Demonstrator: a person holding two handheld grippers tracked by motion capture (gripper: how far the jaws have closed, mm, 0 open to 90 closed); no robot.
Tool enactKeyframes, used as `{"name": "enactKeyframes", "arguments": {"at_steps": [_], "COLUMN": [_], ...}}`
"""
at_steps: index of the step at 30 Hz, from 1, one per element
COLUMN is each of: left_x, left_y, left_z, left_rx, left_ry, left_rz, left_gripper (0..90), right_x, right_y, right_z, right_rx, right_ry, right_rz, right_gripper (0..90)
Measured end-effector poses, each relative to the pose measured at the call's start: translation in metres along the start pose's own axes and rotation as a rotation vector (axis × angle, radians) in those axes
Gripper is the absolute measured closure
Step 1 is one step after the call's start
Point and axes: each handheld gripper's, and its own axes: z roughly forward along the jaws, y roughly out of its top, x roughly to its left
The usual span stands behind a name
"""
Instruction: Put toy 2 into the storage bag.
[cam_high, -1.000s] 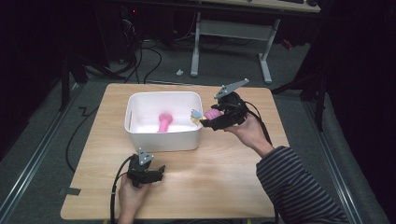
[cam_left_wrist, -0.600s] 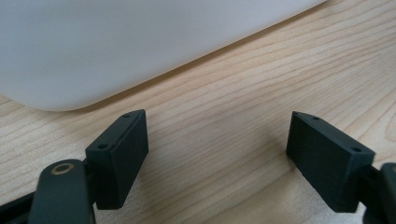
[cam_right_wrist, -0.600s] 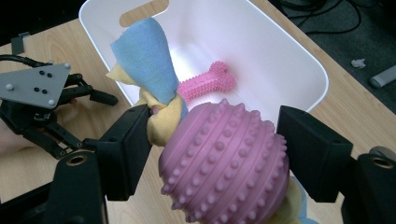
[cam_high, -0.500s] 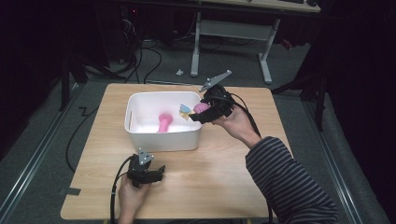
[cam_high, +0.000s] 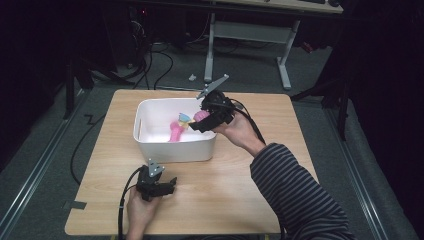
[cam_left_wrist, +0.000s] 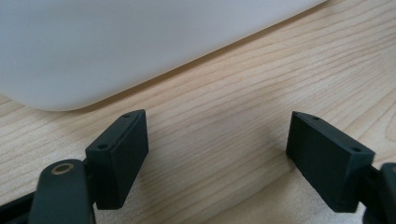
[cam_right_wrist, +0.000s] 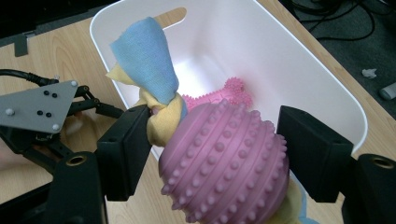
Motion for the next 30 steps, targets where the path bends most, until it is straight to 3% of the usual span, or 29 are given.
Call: {"name": "enactKeyframes", "arguments": {"at_steps": [8, 15, 19, 30], "left_x": [0.0, 0.0, 0.0, 0.0], "left_y": [0.0, 0.0, 0.0, 0.0], "left_z": [0.0, 0.0, 0.0, 0.0], "left_rx": [0.001, 0.001, 0.0, 0.001], "left_ry": [0.0, -0.001, -0.002, -0.002], "left_rz": [0.003, 0.003, 0.002, 0.003], "left_gripper": [21.0, 21.0, 21.0, 20.9], "right_x": [0.006, 0.006, 0.008, 0.002], "right_y": [0.012, 0.014, 0.013, 0.001], "right_z": [0.013, 0.029, 0.036, 0.05], "right_rx": [0.011, 0.056, 0.075, 0.111], "right_ry": [0.011, 0.028, 0.029, 0.047], "right_rz": [-0.019, 0.001, -0.005, 0.041], "right_gripper": [28.1, 28.0, 28.0, 27.8]}}
